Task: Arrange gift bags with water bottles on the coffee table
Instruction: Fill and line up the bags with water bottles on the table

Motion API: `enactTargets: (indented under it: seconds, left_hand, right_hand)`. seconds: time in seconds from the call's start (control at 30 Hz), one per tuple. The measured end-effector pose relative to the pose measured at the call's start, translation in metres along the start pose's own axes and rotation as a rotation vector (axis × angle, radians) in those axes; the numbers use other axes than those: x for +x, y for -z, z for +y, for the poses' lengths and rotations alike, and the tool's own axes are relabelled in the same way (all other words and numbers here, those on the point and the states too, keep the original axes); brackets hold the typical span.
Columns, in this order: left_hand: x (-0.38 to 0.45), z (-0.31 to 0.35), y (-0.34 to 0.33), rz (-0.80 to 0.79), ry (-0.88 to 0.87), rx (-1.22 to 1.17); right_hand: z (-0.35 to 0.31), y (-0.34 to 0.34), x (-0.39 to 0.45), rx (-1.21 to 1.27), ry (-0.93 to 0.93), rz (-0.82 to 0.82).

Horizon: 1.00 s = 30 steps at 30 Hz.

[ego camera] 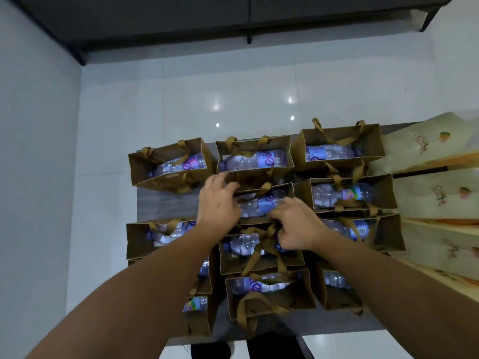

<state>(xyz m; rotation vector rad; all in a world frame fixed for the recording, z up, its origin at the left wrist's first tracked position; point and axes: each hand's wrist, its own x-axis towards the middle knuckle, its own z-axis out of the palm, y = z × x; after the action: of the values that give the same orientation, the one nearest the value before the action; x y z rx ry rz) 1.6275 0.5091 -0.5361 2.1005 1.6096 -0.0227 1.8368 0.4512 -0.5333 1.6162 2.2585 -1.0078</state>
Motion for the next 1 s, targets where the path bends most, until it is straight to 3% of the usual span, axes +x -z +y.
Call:
enactTargets:
  seconds: [0.17, 0.33, 0.53, 0.7, 1.0]
  left_hand:
    - [-0.025, -0.007, -0.013, 0.007, -0.068, 0.037]
    - [-0.036, -0.016, -0.027, 0.029, -0.117, 0.062]
    - [-0.041, -0.018, -0.029, -0.012, -0.11, 0.057]
    - [-0.048, -0.02, -0.028, 0.036, -0.059, 0.068]
    - [-0.06, -0.02, -0.026, 0.016, -0.037, 0.075]
  right_hand:
    - [-0.004, -0.001, 0.008, -0.048, -0.06, 0.018]
    - [0.0, 0.003, 0.013, 0.205, -0.267, 0.029]
    - [-0.001, 0.006, 0.027, 0.323, -0.389, 0.015]
    - [-0.004, 0.006, 0.037, 0.265, -0.415, 0.125]
    - [-0.006, -0.001, 0.029, 0.331, -0.414, 0.122]
